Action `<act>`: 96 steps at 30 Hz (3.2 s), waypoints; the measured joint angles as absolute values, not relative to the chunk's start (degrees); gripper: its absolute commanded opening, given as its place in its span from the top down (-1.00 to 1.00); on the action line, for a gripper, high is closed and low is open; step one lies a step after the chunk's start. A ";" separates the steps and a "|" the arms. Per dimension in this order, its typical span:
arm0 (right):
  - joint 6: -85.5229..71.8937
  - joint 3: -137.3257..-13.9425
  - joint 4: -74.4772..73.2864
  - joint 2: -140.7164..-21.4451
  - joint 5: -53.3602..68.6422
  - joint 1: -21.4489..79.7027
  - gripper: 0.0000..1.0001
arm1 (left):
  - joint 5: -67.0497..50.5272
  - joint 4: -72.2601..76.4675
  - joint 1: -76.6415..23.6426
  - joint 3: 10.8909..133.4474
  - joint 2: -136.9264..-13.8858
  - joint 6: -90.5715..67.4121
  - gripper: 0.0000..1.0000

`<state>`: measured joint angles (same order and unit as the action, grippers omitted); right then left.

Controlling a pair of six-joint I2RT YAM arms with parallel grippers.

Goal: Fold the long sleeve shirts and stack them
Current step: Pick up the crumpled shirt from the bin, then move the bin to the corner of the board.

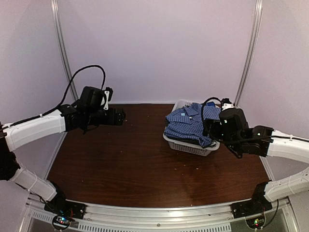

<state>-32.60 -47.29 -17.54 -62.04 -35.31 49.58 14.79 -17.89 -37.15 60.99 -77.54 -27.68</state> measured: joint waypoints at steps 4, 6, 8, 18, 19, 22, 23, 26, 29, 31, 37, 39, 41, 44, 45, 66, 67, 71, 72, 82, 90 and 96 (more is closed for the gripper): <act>-31.79 -47.37 -17.10 -61.63 -34.20 49.56 -1.00 | 10.20 -17.96 -37.19 64.34 -80.77 -26.83 -0.95; -31.35 -47.75 -17.23 -61.63 -33.63 49.52 -1.00 | 8.75 -18.04 -37.19 65.28 -81.71 -26.65 -0.95; -30.68 -48.60 -17.76 -61.67 -32.88 49.34 -1.00 | 6.79 -17.98 -37.19 65.87 -82.37 -26.50 -0.95; -27.20 -52.07 -18.61 -63.02 -27.33 44.40 -0.99 | 2.74 -16.97 -40.38 68.90 -84.75 -26.70 -0.95; -27.11 -52.07 -18.61 -63.09 -26.89 43.88 -1.00 | 2.85 -16.80 -41.21 69.69 -85.56 -26.81 -0.95; -27.18 -52.07 -18.59 -63.16 -24.84 41.47 -1.00 | 3.86 -16.45 -44.84 72.71 -88.97 -27.35 -0.95; -27.20 -52.07 -18.59 -63.16 -24.36 40.93 -1.00 | 4.25 -16.36 -46.15 73.78 -90.35 -27.55 -0.95; -27.29 -51.75 -18.22 -63.13 -22.94 38.81 -1.00 | 5.04 -16.36 -49.34 77.34 -94.67 -27.97 -0.95; -27.35 -51.72 -18.06 -63.77 -20.53 35.35 -1.00 | 5.19 -16.62 -51.44 82.26 -99.70 -28.49 -0.95; -27.35 -51.96 -17.85 -65.32 -18.92 32.23 -1.00 | 5.15 -16.69 -51.77 84.99 -102.41 -28.99 -0.95; -26.81 -56.42 -18.04 -74.39 -13.39 25.67 -1.00 | 5.15 -16.91 -51.70 88.03 -105.89 -29.91 -0.95; -26.24 -58.85 -18.17 -77.47 -12.36 25.21 -0.99 | 5.19 -17.52 -51.70 88.47 -106.08 -29.93 -0.95; -25.65 -61.54 -18.22 -80.60 -11.60 25.17 -0.95 | 5.37 -18.09 -51.70 88.95 -106.08 -29.93 -0.95; -25.19 -64.27 -18.24 -84.42 -10.90 25.21 -0.90 | 5.69 -18.20 -51.70 89.43 -106.08 -29.93 -0.95; -25.15 -64.79 -18.26 -85.49 -10.68 25.21 -0.88 | 5.82 -18.26 -51.70 89.52 -106.08 -29.91 -0.95; -22.59 -77.93 -28.16 -96.23 -14.26 31.40 1.00 | 3.42 -19.55 -47.44 84.51 -97.71 -28.97 -0.95; -22.61 -79.29 -28.69 -96.23 -13.69 31.99 1.00 | 2.50 -18.72 -47.24 83.61 -96.66 -28.77 -0.95; -22.44 -83.55 -29.45 -95.39 -10.07 34.61 1.00 | -2.44 -14.83 -47.33 81.14 -94.50 -28.16 -0.95; -22.50 -84.29 -29.45 -95.07 -9.02 35.16 1.00 | -3.73 -14.06 -47.35 80.97 -94.50 -28.14 -0.95; -27.51 -86.89 -22.68 -92.77 4.01 40.84 1.00 | -13.04 -6.22 -48.77 80.53 -94.70 -28.45 -0.95; -31.57 -86.89 -17.19 -92.79 9.56 43.05 1.00 | -13.76 -3.46 -50.00 79.72 -95.94 -30.13 -0.94; -32.27 -86.87 -16.05 -92.77 10.02 43.38 1.00 | -12.88 -2.55 -50.11 78.59 -96.09 -31.42 -0.90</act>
